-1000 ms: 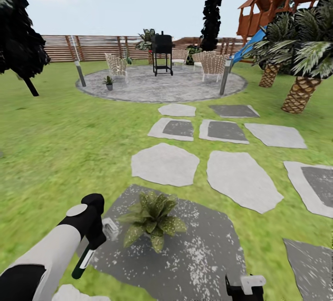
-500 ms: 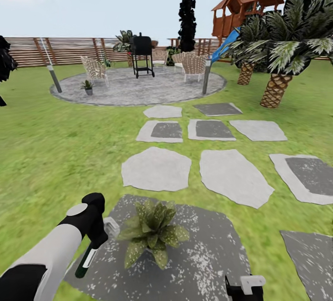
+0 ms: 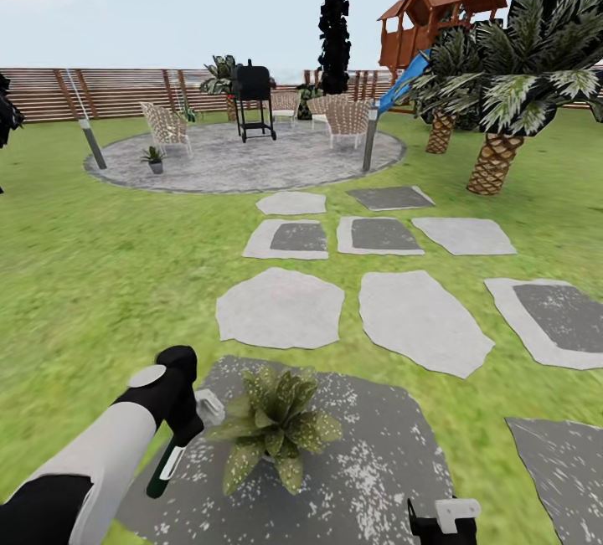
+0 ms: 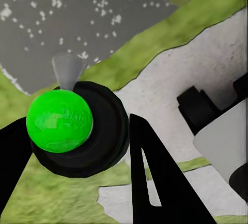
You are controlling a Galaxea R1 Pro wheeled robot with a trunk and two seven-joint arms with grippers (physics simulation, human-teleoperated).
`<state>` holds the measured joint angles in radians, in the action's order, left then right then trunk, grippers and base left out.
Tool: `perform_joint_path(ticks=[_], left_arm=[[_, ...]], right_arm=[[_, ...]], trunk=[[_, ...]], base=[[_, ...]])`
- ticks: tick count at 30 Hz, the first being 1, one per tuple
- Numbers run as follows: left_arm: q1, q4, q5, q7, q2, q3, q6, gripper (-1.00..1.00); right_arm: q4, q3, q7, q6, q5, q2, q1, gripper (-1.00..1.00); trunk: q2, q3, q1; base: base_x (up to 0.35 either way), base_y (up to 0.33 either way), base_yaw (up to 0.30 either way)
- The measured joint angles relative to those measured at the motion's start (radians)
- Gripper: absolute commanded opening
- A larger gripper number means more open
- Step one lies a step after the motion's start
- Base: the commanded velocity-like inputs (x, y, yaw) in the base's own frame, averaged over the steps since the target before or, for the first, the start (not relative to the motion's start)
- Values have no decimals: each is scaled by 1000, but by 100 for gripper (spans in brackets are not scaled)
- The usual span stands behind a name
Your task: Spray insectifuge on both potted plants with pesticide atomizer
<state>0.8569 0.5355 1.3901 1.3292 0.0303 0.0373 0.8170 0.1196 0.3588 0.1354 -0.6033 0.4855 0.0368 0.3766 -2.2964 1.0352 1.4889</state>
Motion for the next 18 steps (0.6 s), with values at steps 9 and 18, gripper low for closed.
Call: perform_joint_path(ticks=[9, 18], left_arm=[[-1, -3, 1, -1, -2, -2, -1, -100], [-1, -3, 2, -1, 10, -4, -2, -100]], right_arm=[[0, 0, 0, 0, -2, -1, 0, 100], [0, 0, 0, 0, -2, -2, 0, 100]], trunk=[[0, 0, 0], [0, 0, 0]], base=[[0, 0, -145], [0, 0, -169]])
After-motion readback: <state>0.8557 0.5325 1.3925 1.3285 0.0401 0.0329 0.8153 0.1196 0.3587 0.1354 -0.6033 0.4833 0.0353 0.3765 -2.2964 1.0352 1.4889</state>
